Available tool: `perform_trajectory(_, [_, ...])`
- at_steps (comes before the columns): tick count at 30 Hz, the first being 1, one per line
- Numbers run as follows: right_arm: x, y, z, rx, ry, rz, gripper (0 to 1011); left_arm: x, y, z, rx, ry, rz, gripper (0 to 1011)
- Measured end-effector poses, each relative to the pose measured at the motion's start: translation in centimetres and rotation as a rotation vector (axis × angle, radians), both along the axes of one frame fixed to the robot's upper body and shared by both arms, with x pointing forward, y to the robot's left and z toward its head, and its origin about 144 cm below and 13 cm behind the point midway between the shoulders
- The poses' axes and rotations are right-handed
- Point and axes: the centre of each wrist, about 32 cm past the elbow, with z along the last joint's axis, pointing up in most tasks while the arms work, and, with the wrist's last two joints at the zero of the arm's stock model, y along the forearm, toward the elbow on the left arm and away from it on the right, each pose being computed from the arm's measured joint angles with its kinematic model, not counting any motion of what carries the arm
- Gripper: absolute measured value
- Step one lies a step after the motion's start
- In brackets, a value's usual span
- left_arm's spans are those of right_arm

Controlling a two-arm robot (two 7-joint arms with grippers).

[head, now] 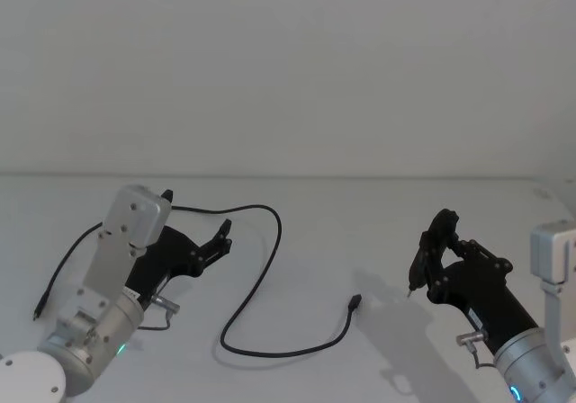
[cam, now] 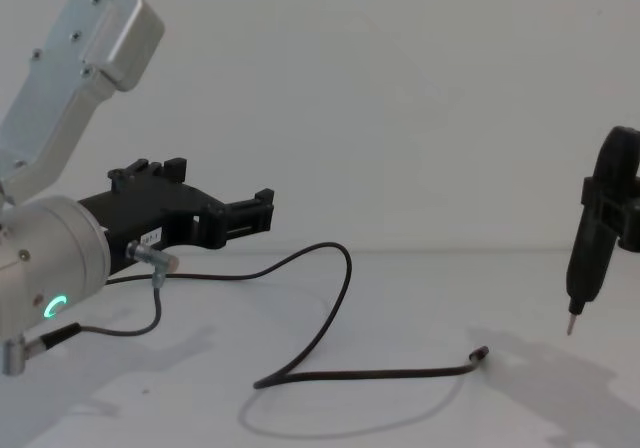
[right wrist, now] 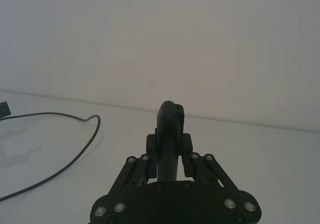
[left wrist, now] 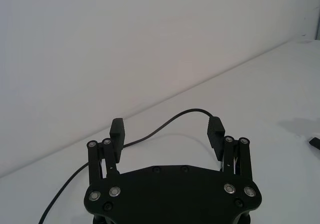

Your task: Pick up the data cable with the one hand.

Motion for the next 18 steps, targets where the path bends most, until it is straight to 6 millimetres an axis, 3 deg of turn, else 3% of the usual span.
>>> perform_trajectory(18, [0.00, 0.00, 0.00, 0.000, 0.000, 0.000, 279, 0.00, 0.00, 0.00, 0.000, 0.000, 0.000, 1001])
